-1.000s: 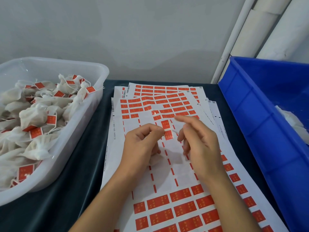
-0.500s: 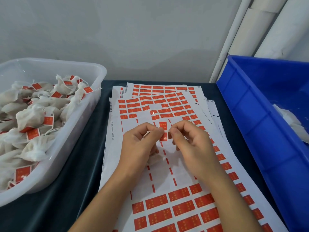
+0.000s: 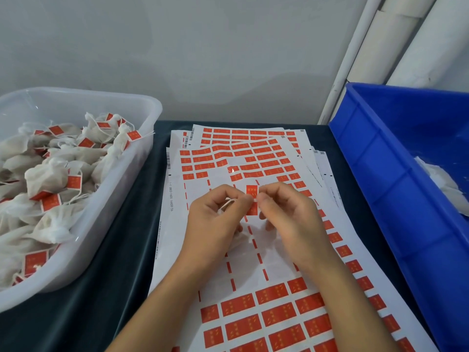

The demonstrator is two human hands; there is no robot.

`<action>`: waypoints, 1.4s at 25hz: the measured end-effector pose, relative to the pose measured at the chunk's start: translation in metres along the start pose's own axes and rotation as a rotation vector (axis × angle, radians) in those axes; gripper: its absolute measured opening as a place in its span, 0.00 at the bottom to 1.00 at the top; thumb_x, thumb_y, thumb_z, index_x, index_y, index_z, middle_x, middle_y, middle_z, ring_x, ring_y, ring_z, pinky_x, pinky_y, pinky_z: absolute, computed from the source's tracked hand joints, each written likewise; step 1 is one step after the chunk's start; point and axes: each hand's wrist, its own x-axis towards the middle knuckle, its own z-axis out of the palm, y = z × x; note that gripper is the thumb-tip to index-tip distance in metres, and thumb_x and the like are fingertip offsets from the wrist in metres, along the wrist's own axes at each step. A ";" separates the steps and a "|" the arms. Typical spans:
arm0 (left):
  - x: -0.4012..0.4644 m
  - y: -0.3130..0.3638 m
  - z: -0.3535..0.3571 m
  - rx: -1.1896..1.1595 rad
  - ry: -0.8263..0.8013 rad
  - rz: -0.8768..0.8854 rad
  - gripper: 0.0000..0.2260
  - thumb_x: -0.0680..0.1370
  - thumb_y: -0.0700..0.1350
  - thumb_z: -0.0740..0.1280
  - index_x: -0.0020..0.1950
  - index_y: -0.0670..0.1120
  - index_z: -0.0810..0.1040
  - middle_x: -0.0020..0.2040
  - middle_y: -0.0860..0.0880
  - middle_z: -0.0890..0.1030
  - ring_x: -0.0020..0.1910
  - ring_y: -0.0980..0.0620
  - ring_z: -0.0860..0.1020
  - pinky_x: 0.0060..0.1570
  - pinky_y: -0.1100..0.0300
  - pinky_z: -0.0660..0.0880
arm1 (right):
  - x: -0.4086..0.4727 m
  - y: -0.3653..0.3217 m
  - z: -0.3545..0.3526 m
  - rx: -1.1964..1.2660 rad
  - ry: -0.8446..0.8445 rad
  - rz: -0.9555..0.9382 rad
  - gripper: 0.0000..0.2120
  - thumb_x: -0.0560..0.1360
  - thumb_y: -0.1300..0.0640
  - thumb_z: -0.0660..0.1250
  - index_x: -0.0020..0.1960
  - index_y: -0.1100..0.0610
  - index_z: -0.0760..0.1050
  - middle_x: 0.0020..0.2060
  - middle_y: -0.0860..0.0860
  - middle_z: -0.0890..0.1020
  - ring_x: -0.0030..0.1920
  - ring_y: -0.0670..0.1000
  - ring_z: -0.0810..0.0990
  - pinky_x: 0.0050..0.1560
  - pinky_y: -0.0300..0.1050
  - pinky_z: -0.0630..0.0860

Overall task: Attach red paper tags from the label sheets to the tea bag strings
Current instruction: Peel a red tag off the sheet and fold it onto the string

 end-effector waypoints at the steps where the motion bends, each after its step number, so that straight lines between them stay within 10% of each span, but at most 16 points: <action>1: 0.000 0.000 0.000 0.002 -0.010 0.011 0.11 0.82 0.48 0.70 0.40 0.57 0.85 0.36 0.56 0.84 0.34 0.59 0.81 0.35 0.68 0.76 | 0.000 0.001 0.000 -0.028 -0.005 -0.013 0.04 0.81 0.46 0.68 0.51 0.44 0.81 0.45 0.39 0.85 0.51 0.43 0.83 0.50 0.41 0.81; 6: -0.003 -0.001 0.005 0.206 0.029 0.075 0.07 0.81 0.52 0.70 0.43 0.55 0.83 0.40 0.61 0.84 0.42 0.61 0.83 0.39 0.67 0.75 | 0.001 0.000 -0.004 -0.152 0.042 -0.022 0.05 0.79 0.44 0.66 0.48 0.43 0.79 0.43 0.34 0.83 0.47 0.38 0.82 0.42 0.29 0.78; 13: -0.011 0.000 0.006 0.401 0.059 0.251 0.13 0.80 0.51 0.72 0.55 0.64 0.70 0.47 0.65 0.80 0.52 0.67 0.79 0.44 0.77 0.76 | 0.003 0.006 -0.009 -0.158 0.112 0.058 0.05 0.80 0.46 0.67 0.50 0.45 0.80 0.45 0.38 0.84 0.48 0.44 0.83 0.50 0.45 0.84; 19: -0.010 -0.002 0.002 0.483 0.057 0.445 0.10 0.80 0.47 0.73 0.54 0.63 0.77 0.43 0.66 0.79 0.44 0.58 0.78 0.39 0.73 0.74 | 0.003 0.004 -0.015 -0.199 0.054 0.007 0.04 0.80 0.48 0.69 0.49 0.42 0.82 0.43 0.34 0.84 0.48 0.39 0.82 0.42 0.32 0.79; 27: -0.006 -0.007 0.002 0.512 0.096 0.392 0.12 0.78 0.47 0.75 0.53 0.63 0.77 0.39 0.72 0.72 0.44 0.71 0.75 0.40 0.80 0.68 | 0.001 -0.001 -0.013 -0.238 0.129 -0.030 0.07 0.74 0.39 0.67 0.48 0.38 0.82 0.43 0.30 0.83 0.49 0.36 0.82 0.38 0.26 0.75; 35: -0.006 -0.006 0.001 0.377 0.075 0.261 0.04 0.79 0.54 0.72 0.49 0.63 0.78 0.37 0.58 0.78 0.36 0.56 0.76 0.34 0.69 0.72 | 0.001 -0.004 -0.014 -0.195 0.149 -0.068 0.02 0.78 0.46 0.69 0.47 0.38 0.78 0.48 0.30 0.81 0.51 0.38 0.81 0.43 0.27 0.77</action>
